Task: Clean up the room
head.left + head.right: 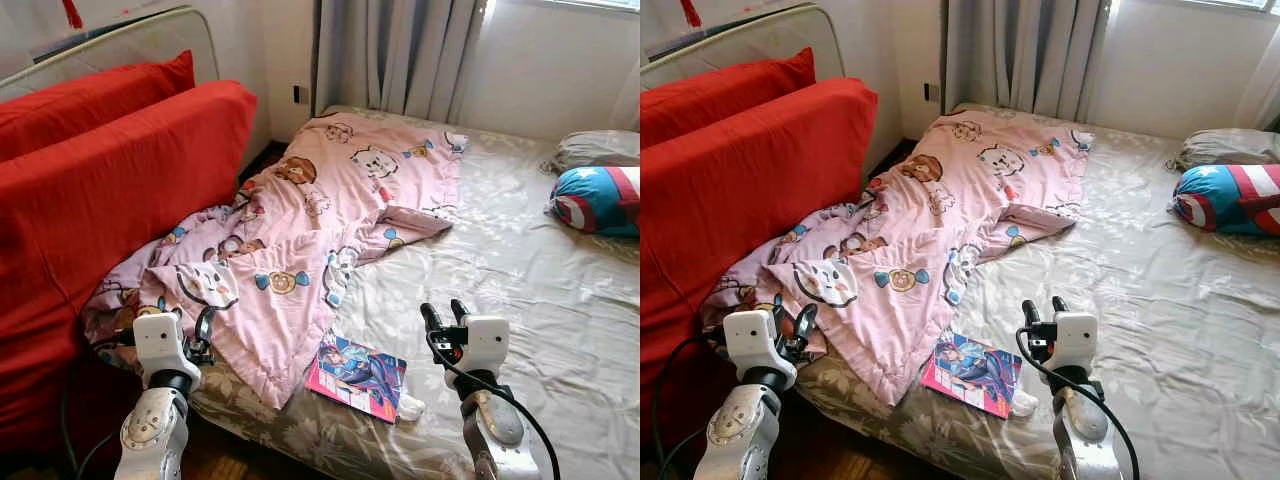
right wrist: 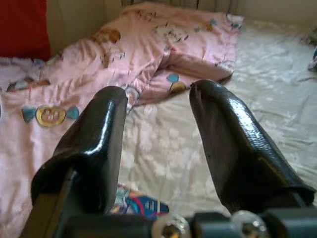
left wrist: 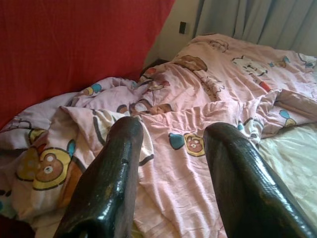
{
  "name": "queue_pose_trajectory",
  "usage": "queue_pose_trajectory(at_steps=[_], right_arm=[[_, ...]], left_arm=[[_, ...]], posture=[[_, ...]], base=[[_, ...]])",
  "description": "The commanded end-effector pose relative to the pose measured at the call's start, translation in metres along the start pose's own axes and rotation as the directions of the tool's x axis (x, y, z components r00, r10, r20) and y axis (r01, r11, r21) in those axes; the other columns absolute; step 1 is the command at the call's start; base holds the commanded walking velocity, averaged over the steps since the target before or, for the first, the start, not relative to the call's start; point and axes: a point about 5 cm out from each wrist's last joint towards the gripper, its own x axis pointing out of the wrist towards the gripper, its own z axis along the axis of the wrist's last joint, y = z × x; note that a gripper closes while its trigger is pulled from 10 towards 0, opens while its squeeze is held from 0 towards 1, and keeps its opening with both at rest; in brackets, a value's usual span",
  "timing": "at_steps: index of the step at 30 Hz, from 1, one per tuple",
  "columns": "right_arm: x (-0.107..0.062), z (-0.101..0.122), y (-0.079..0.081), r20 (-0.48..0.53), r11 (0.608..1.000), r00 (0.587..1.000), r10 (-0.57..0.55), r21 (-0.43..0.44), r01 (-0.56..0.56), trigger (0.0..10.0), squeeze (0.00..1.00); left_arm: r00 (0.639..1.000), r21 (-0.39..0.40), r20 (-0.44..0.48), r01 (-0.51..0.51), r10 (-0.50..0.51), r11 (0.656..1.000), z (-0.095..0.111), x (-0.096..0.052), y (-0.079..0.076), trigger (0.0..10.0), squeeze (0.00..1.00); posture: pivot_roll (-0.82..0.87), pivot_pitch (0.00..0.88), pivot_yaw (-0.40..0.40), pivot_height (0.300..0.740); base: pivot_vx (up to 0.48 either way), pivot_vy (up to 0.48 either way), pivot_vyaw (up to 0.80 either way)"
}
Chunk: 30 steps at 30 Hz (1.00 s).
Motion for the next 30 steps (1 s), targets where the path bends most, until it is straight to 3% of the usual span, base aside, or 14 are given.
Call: queue_pose_trajectory(at_steps=[1, 30], right_arm=[[0.001, 0.002, 0.003, -0.004, 1.0, 1.0, 0.01, -0.008, -0.01, 10.0, 0.0], [-0.001, 0.0, 0.014, -0.002, 1.0, 1.0, 0.011, 0.021, -0.011, 10.0, 0.0]], left_arm=[[1.0, -0.006, 0.014, -0.002, 0.002, 1.0, 0.004, 0.002, -0.001, 10.0, 0.0], [1.0, 0.008, 0.006, 0.03, -0.03, 1.0, 0.005, 0.003, -0.008, 10.0, 0.0]], posture=[[-0.05, 0.0, -0.014, 0.725], [-0.05, 0.033, -0.002, 0.69]], base=[[0.0, 0.0, 0.0], [0.0, 0.0, 0.0]])
